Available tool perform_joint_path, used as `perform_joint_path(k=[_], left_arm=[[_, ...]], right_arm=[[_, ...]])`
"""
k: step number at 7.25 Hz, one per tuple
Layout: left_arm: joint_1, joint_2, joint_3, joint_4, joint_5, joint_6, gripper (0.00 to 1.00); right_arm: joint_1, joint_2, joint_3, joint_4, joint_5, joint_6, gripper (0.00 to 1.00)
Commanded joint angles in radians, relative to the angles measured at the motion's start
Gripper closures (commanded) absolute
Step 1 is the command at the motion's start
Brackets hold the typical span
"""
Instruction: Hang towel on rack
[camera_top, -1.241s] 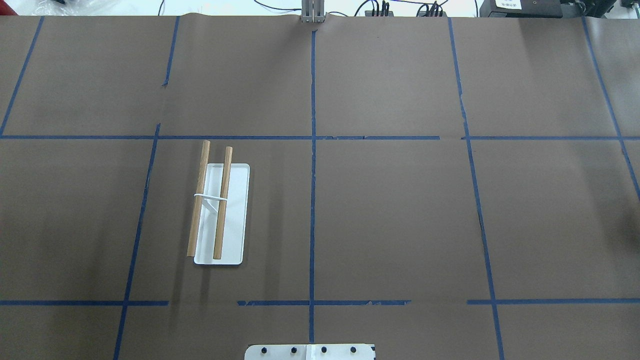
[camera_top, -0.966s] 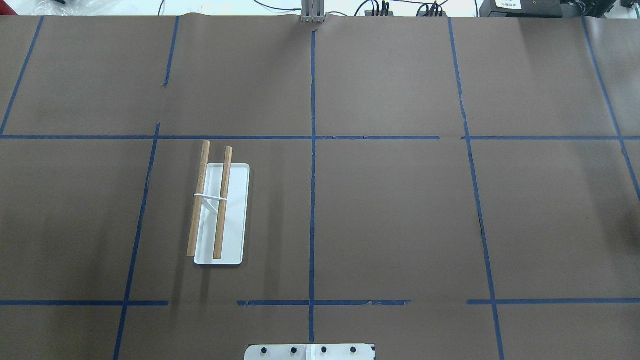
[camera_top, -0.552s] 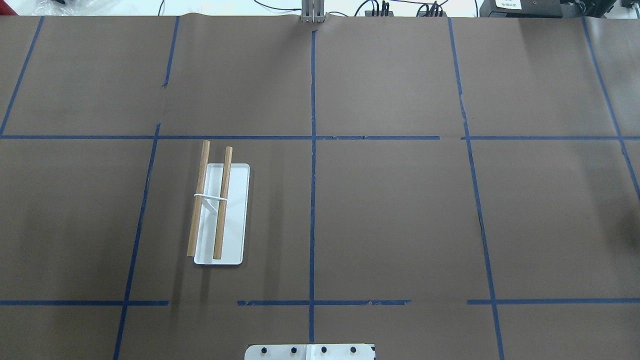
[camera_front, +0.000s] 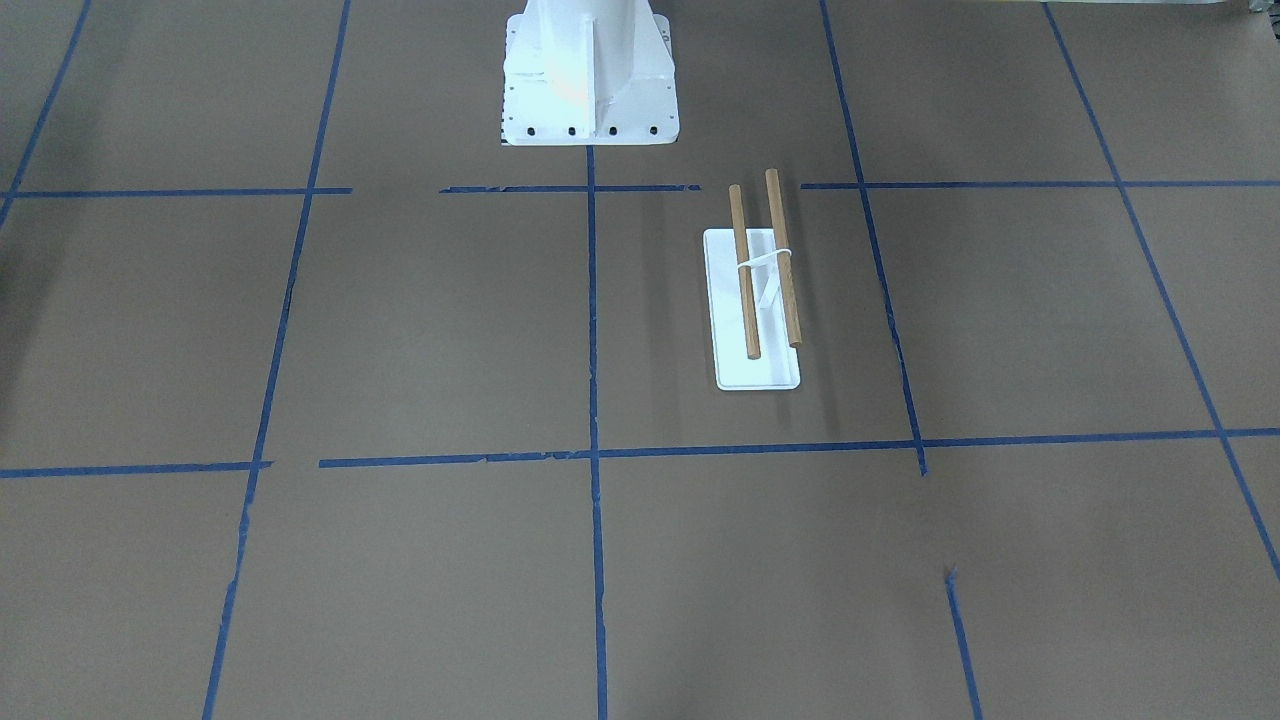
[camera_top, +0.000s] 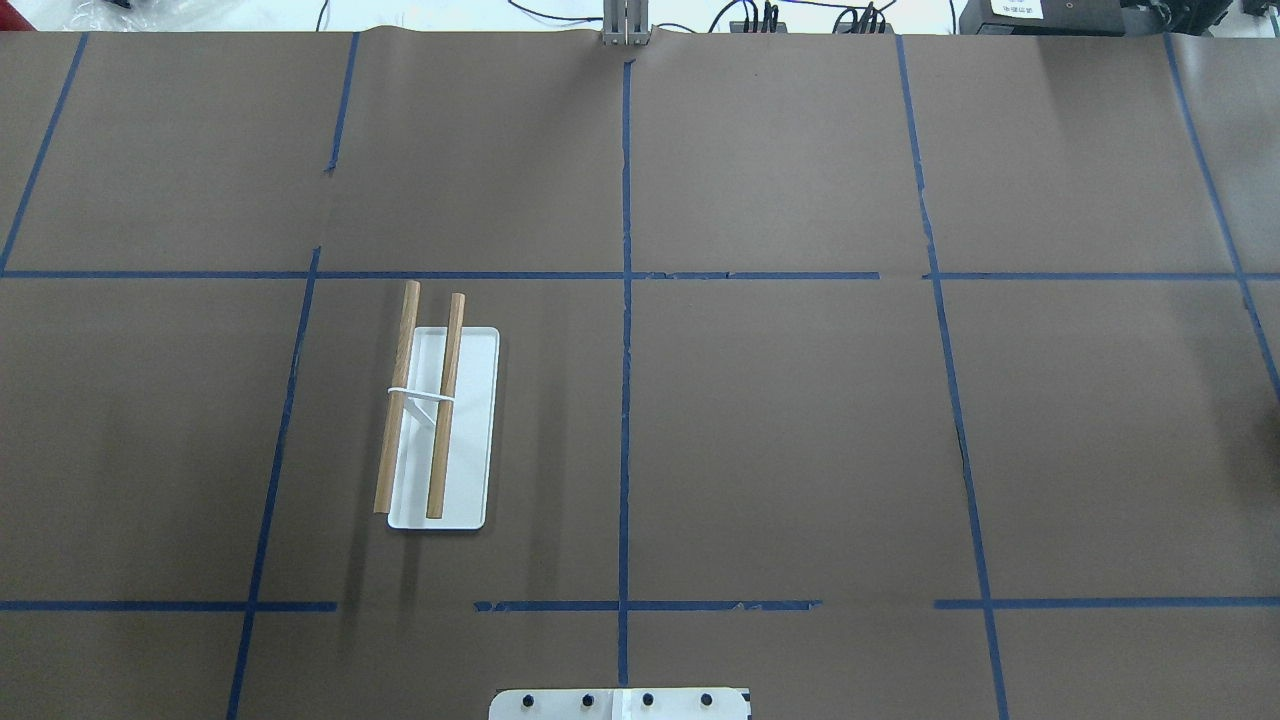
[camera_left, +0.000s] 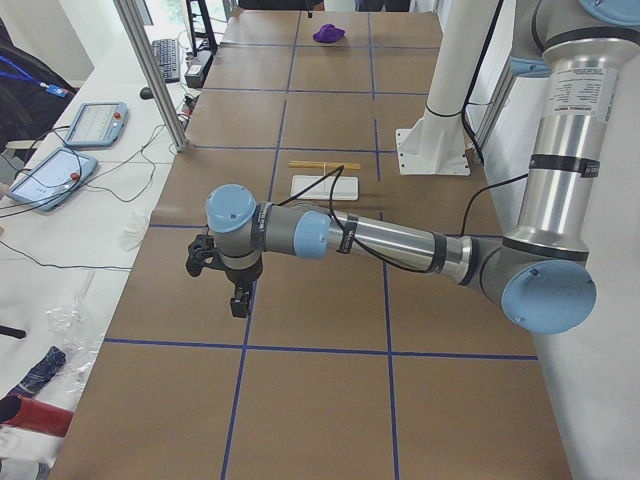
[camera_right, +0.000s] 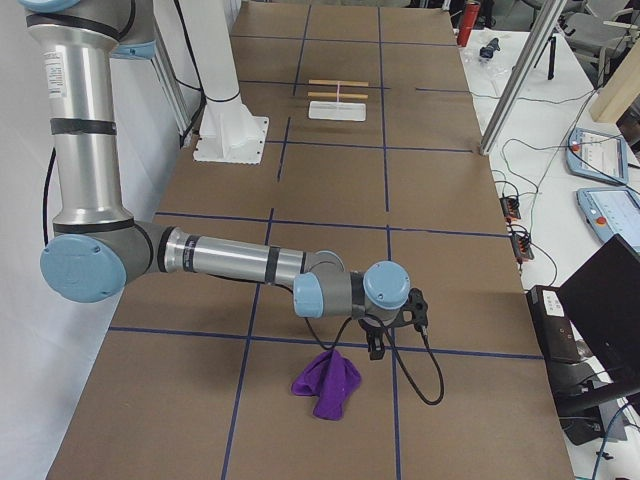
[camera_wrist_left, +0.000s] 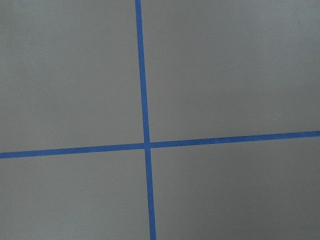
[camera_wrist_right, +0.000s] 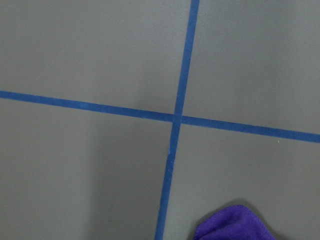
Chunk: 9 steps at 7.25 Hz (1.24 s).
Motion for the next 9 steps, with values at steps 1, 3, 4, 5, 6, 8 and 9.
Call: perform_joint_path(k=[1, 3, 4, 5, 6, 8, 9], left_arm=[[0.000, -0.001, -0.017, 0.000, -0.001, -0.003, 0.00], [0.000, -0.001, -0.015, 0.000, -0.001, -0.003, 0.00], [0.000, -0.001, -0.017, 0.001, -0.001, -0.003, 0.00], [0.000, -0.001, -0.015, 0.000, -0.001, -0.003, 0.00], [0.000, -0.001, -0.015, 0.000, -0.001, -0.003, 0.00], [0.000, -0.001, -0.015, 0.001, -0.001, -0.003, 0.00], [0.000, -0.001, -0.015, 0.000, -0.001, -0.001, 0.00]], right_arm=[[-0.032, -0.058, -0.077, 0.146, -0.042, 0.001, 0.00], [-0.062, -0.099, -0.083, 0.148, -0.067, -0.001, 0.00], [-0.073, -0.104, -0.100, 0.148, -0.087, -0.001, 0.00], [-0.078, -0.107, -0.106, 0.149, -0.106, -0.004, 0.00], [-0.082, -0.107, -0.106, 0.149, -0.137, -0.005, 0.00], [-0.110, -0.107, -0.108, 0.148, -0.163, -0.001, 0.02], [-0.128, -0.107, -0.109, 0.149, -0.180, -0.001, 0.34]])
